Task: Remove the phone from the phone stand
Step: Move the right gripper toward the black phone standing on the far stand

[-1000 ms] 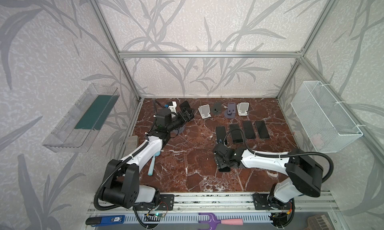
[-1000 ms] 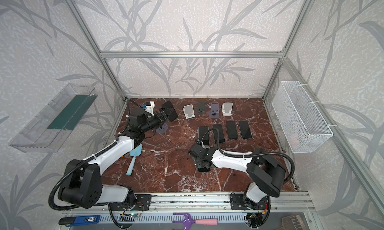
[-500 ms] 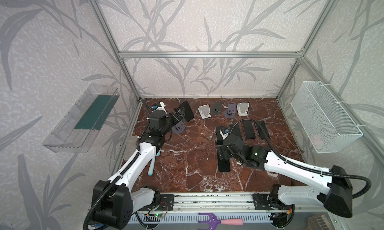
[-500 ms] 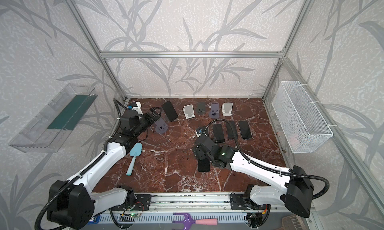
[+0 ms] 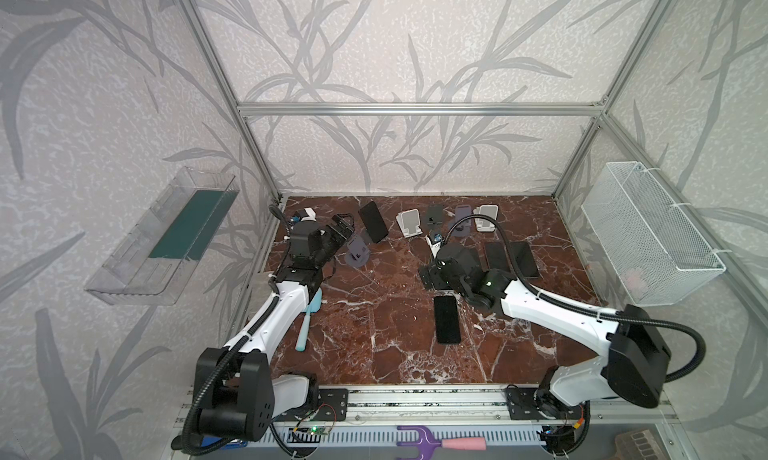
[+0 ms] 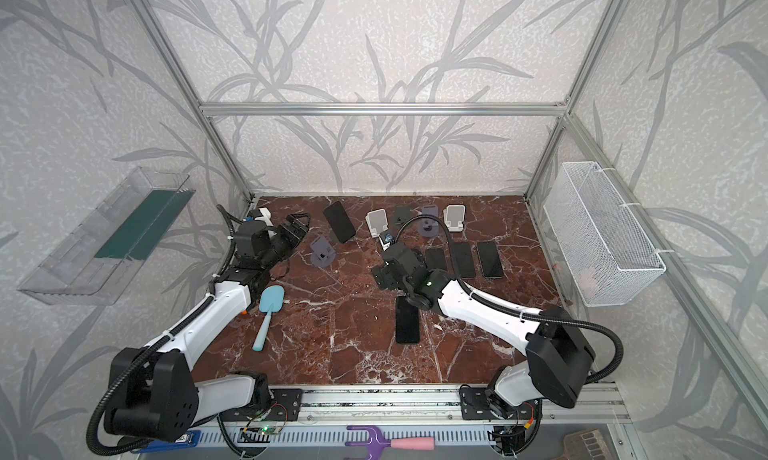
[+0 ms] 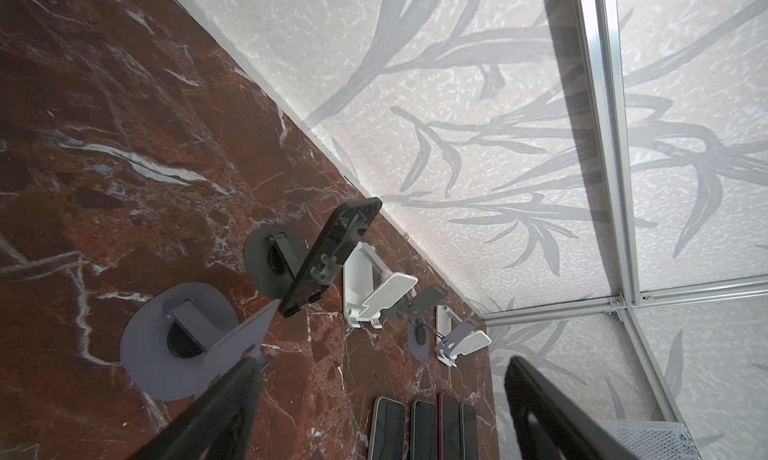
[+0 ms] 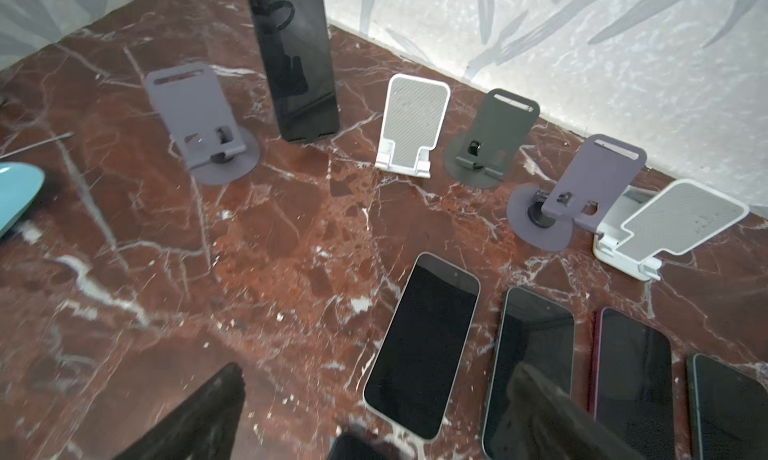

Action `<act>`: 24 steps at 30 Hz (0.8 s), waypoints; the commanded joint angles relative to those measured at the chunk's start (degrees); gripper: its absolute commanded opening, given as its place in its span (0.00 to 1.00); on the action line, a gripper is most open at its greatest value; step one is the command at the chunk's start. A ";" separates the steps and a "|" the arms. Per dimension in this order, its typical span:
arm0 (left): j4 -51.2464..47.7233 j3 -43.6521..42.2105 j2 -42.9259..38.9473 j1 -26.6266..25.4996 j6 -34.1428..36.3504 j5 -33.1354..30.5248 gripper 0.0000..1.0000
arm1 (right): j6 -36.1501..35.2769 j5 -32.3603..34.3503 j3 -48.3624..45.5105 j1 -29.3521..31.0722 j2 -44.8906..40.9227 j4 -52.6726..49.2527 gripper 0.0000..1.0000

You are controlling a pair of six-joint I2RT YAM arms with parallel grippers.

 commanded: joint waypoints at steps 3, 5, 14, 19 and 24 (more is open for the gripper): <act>3.51 0.17 0.41 1.00 0.38 2.94 0.92 | -1.04 -5.62 6.82 -4.13 9.17 5.90 0.99; 3.90 0.34 1.08 2.31 -1.01 3.88 0.92 | 0.26 -10.38 11.88 -5.65 10.97 0.15 0.99; 2.97 2.20 1.96 4.47 -0.71 7.36 0.92 | 11.02 -26.97 15.90 -13.11 16.29 3.28 0.96; 2.58 2.60 1.69 4.49 0.59 7.39 0.92 | 12.43 -30.64 22.08 -13.43 22.29 3.64 0.94; 0.40 3.67 2.73 4.55 1.08 7.82 0.92 | 12.90 -34.33 29.66 -13.16 28.45 -1.73 0.90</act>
